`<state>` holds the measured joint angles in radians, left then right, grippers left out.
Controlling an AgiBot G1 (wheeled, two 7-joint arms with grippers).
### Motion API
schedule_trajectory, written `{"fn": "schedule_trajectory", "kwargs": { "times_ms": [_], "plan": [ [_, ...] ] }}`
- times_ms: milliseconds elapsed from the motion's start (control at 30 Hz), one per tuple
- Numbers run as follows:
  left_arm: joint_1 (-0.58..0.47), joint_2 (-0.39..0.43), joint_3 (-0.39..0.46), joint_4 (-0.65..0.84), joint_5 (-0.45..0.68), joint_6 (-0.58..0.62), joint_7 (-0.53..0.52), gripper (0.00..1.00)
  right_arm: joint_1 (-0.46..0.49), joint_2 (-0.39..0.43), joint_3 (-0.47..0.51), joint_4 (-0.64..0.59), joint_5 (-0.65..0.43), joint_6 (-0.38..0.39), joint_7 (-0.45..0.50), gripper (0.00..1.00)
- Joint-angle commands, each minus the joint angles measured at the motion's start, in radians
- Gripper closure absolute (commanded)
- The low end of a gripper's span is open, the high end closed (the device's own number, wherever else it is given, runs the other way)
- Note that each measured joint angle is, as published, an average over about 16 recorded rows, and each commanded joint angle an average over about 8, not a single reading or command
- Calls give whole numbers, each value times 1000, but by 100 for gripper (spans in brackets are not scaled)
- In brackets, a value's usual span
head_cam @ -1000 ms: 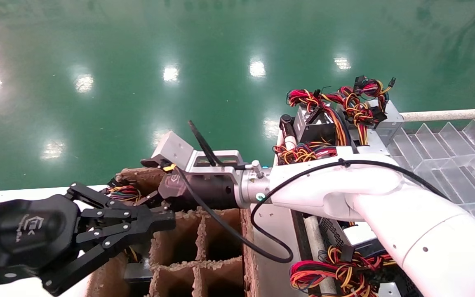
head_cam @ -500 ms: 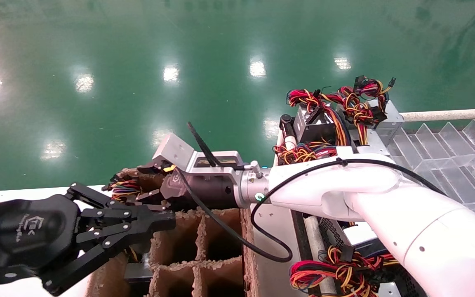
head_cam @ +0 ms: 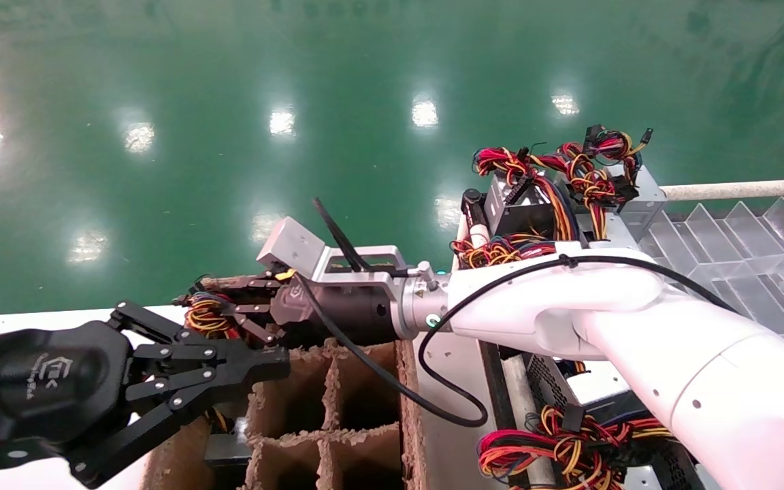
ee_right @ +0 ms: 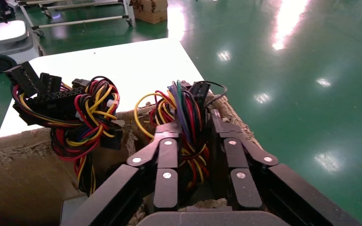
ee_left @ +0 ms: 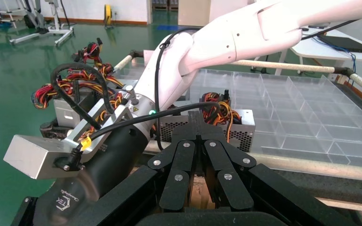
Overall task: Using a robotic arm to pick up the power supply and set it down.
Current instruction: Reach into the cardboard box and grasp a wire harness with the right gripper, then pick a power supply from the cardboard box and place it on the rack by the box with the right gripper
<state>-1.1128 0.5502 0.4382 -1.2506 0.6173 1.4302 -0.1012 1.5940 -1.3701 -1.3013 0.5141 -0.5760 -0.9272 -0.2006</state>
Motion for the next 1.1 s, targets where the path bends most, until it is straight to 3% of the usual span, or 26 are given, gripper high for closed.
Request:
{"fn": "schedule_trajectory", "kwargs": {
  "times_ms": [33, 700, 1100],
  "plan": [
    [0, 0, 0, 0, 0, 0, 0, 100, 3, 0, -10, -2, 10, 0, -3, 100],
    [0, 0, 0, 0, 0, 0, 0, 100, 42, 7, -28, -86, 145, -78, -20, 100],
    [0, 0, 0, 0, 0, 0, 0, 100, 64, 20, 36, -161, 297, -227, -1, 100]
  ]
}}
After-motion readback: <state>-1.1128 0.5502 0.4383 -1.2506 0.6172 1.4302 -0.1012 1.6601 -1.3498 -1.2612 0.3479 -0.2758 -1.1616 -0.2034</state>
